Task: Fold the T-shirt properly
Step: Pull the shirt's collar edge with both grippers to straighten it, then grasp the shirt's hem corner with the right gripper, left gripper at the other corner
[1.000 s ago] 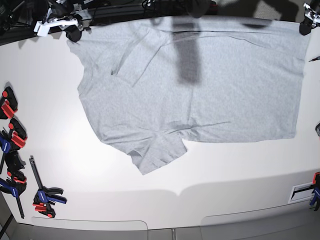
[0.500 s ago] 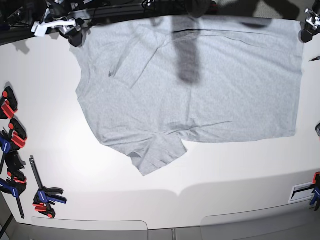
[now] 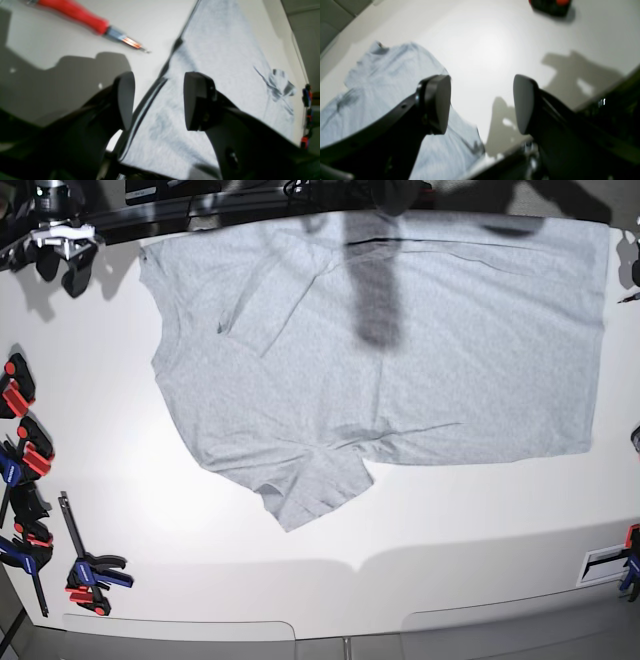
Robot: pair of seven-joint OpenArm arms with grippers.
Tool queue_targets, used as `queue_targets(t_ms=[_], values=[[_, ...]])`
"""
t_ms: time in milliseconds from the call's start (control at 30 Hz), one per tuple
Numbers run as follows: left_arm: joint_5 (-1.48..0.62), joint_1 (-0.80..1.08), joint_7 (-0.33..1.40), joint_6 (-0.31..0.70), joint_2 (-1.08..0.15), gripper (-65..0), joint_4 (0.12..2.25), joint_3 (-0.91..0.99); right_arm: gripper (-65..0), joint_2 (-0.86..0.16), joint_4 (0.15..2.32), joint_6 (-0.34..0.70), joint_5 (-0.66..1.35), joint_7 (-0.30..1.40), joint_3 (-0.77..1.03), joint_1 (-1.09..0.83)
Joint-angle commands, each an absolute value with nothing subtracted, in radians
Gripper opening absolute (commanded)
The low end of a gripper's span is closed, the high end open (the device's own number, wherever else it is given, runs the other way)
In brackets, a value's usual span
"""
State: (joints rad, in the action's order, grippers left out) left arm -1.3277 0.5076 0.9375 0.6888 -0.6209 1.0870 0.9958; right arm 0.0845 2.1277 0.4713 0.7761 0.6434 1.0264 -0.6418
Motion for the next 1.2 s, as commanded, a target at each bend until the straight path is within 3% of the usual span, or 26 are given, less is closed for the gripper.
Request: queue_targets(t_ms=[0,167,400,567,833,1000,1167], values=[[-1.335,0.516,0.921,0.698,-0.661,-36.3,1.128,1.008,-29.0,0.045,2.171,0.475,0.791,0.559,1.038,-0.616],[-1.327,0.574,0.928,0.698,-0.712,-39.9,1.296,1.008,-29.0,-0.026,2.167,0.472,0.600,0.565,0.889,-0.472],[-1.221,0.576,0.850,0.698,-0.710,-39.9,1.455,1.007,-29.0,-0.031,2.056,0.459,0.382,0.518,0.557,-0.322],[-1.139,0.577,0.795,0.698,-0.709,-39.9,1.454,1.007,-29.0,-0.052,1.769,0.391,0.152,0.459,0.399,-0.115],[-1.115,0.577,0.795,0.688,-0.709,-39.9,1.453,1.007,-29.0,-0.195,1.214,0.394,0.056,0.472,0.371,0.306],[-1.115,0.576,0.794,0.688,-0.679,-39.9,1.453,1.007,-29.0,-0.271,0.876,0.521,0.160,0.522,0.346,0.511],[-1.115,0.577,0.794,0.688,-0.643,-39.9,1.453,1.007,-27.0,-0.267,0.678,0.567,0.172,0.564,0.255,0.590]])
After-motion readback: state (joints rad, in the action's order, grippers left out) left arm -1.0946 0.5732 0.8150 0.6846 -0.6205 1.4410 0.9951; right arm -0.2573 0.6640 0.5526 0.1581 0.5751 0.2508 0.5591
